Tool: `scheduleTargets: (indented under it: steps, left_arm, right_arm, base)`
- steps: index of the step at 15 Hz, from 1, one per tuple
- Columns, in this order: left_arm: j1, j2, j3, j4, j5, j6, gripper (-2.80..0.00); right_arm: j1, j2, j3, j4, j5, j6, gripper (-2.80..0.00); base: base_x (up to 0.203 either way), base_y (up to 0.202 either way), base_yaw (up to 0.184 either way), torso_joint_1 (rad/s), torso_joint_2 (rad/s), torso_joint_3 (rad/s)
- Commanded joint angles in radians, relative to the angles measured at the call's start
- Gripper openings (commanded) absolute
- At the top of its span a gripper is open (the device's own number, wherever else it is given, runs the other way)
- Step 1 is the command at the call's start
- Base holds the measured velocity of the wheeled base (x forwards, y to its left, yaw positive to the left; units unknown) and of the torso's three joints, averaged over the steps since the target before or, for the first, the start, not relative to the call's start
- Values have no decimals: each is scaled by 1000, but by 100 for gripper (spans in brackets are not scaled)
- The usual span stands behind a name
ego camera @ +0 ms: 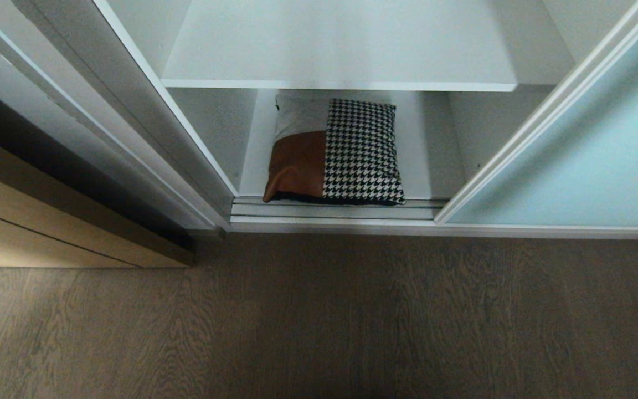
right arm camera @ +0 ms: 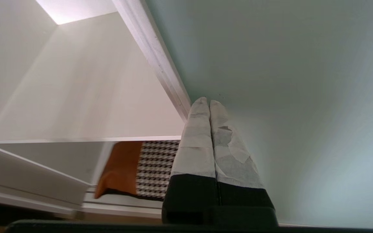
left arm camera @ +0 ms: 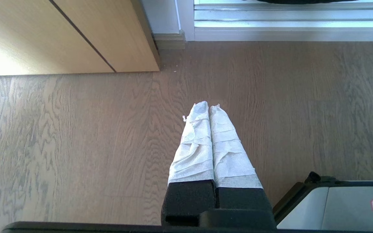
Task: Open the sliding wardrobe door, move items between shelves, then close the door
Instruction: Close the door
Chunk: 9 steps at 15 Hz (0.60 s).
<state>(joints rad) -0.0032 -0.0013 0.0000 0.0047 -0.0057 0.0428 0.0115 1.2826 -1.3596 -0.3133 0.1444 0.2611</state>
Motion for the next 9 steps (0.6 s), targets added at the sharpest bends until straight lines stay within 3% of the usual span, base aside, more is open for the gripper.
scheduleTargets:
  steps: [1, 5, 9]
  left_arm:
    - [0, 1, 0, 0, 0, 0, -280]
    - [-1, 1, 1, 0, 0, 0, -280]
    - [0, 1, 2, 0, 0, 0, -280]
  right_arm:
    - [99, 3, -6, 3, -36, -7, -280]
    - [317, 63, -16, -10, -164, -76, -280]
    - [608, 107, -30, -9, -263, -167, -280]
  base:
    - [0, 0, 0, 0, 0, 0]
    - [0, 0, 0, 0, 0, 0]
    - [0, 0, 0, 0, 0, 0]
